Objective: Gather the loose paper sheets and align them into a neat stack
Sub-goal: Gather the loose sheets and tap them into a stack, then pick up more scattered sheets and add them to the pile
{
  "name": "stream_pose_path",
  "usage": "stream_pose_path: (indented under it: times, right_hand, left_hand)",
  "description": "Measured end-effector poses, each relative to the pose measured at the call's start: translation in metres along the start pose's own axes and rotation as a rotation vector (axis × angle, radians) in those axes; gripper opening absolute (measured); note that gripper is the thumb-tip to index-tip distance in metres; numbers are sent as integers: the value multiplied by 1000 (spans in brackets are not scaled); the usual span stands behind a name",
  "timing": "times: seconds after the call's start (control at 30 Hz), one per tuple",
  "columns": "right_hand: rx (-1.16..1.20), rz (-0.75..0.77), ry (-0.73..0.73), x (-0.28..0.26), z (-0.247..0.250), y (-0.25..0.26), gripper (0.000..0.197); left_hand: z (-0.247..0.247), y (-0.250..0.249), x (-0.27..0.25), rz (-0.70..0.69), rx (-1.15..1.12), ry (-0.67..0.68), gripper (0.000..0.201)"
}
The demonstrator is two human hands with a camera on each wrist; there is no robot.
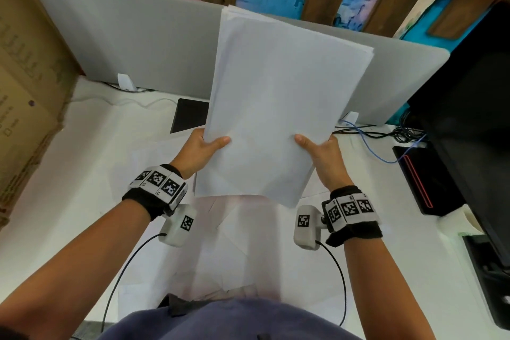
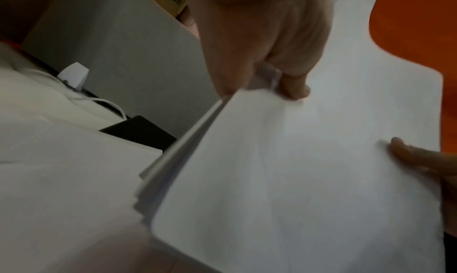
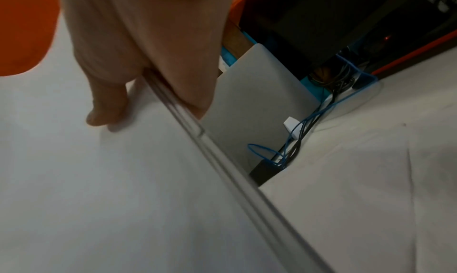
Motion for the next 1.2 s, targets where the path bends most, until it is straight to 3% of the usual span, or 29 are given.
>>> stream_pose_path:
  times: [0.1, 0.23, 0.47, 0.6, 0.7, 0.8, 0.9, 1.03, 1.13, 1.2]
  right_hand:
    - [-48, -43, 52, -3, -5, -16, 30]
    - [-82, -38, 6, -7, -4, -26, 26]
    - [-132, -114, 70, -37, 5, -61, 24]
    - [-115, -205, -77, -50, 49, -82, 22]
    - [-357, -306, -285, -67, 102, -102, 27]
    - [-603, -596, -474, -104, 153, -127, 52]
    - [-693, -867, -596, -147, 179, -143, 83]
    - [-604, -899, -717, -165, 178, -160, 100]
    - [-599, -802, -632, -149, 171, -166, 82]
    - [-749, -845, -580, -150, 173, -164, 75]
  left_hand:
    - [7, 5, -2, 0, -90, -60, 18]
    - [2, 24, -6, 53, -192, -5, 17]
    - [0, 72, -2, 161, -42, -66, 14]
    - [4, 85, -3, 209, 2, -70, 15]
    - [12, 90, -4, 242, 2, -79, 29]
    - [20, 100, -4, 281, 31, -82, 31]
    - [22, 109, -8, 307, 44, -71, 27]
    - [25, 116, -13, 334, 44, -57, 21]
    - [27, 120, -15, 353, 44, -57, 22]
    - [30, 121, -16, 362, 26, -56, 15]
Point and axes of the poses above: each hand's wrist, its own x-axis towards the middle knuckle, its own z-axis out of the back of the hand, y = z × x, the point moved 8 cm from there along x, towards the middle knuckle, and after that the axes turned 11 degrees about z, right-handed, at the moved point
